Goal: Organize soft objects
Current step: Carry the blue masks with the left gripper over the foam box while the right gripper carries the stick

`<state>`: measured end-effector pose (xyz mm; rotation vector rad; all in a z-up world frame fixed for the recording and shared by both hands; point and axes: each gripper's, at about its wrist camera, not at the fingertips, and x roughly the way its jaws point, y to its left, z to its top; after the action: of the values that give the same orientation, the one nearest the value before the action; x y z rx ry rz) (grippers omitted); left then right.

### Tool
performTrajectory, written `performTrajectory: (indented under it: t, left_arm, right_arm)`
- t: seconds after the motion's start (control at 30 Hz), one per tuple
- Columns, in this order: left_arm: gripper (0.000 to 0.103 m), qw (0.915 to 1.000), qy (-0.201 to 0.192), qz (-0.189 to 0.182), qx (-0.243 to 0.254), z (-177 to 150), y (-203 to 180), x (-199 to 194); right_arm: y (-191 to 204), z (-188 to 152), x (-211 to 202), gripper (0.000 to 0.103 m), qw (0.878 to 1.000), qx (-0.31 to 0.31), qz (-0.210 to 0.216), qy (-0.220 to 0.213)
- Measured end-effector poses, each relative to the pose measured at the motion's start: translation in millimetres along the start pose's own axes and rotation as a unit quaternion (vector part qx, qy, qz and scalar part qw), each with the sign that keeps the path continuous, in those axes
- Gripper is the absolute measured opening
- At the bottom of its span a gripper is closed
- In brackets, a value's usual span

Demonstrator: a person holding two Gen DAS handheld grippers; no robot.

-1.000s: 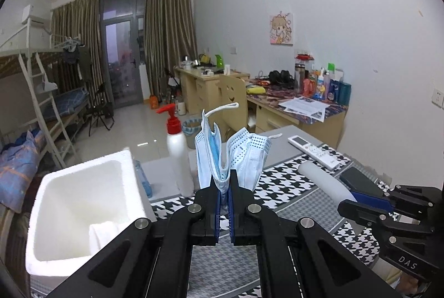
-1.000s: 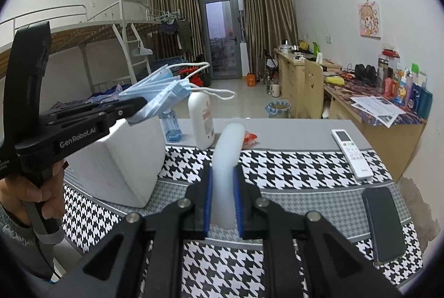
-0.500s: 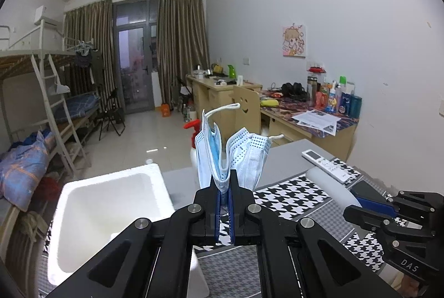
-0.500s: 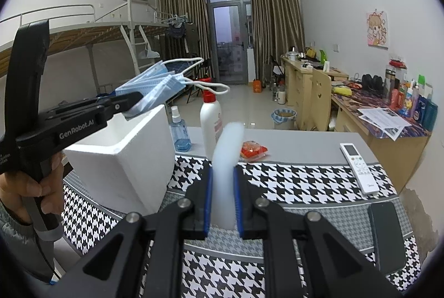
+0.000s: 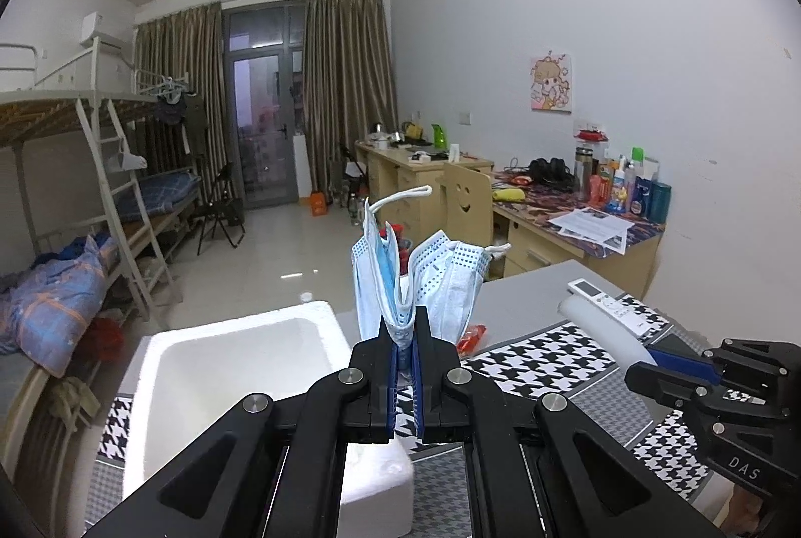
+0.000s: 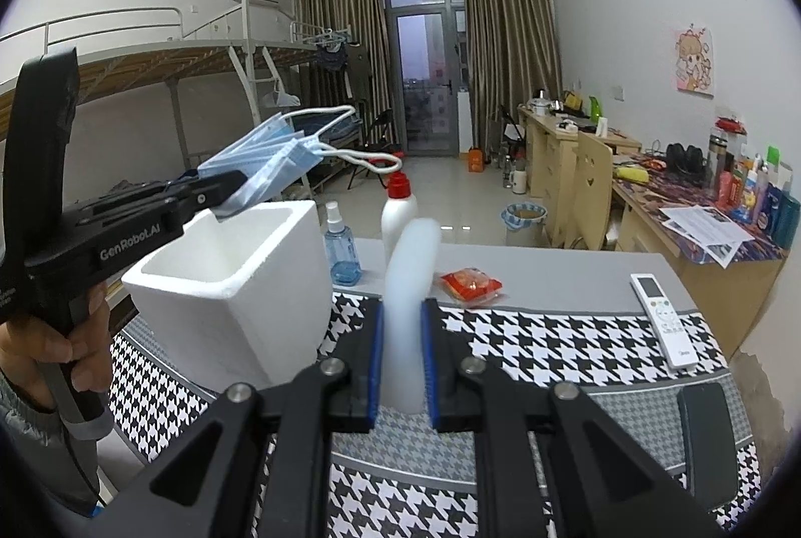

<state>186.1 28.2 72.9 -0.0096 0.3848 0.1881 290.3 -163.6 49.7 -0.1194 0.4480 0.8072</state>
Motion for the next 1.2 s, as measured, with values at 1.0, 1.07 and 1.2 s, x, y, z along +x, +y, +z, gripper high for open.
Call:
performTrajectory:
  t: [1.0, 1.07, 1.2]
  left_arm:
    - [0.005, 0.9967, -0.003, 0.076, -0.030, -3, 57, -8]
    - [0.005, 0.9963, -0.002, 0.081, -0.031, -4, 60, -7]
    - [0.005, 0.9954, 0.001, 0.089, -0.034, -6, 63, -6]
  right_arm:
    - [54, 28, 33, 0.018, 0.997, -0.038, 0.066, -0.001]
    - [58, 29, 36, 0.018, 0.997, -0.040, 0.068, 0.001]
    - [64, 30, 41, 0.018, 0.996, -0.044, 0.076, 0.005]
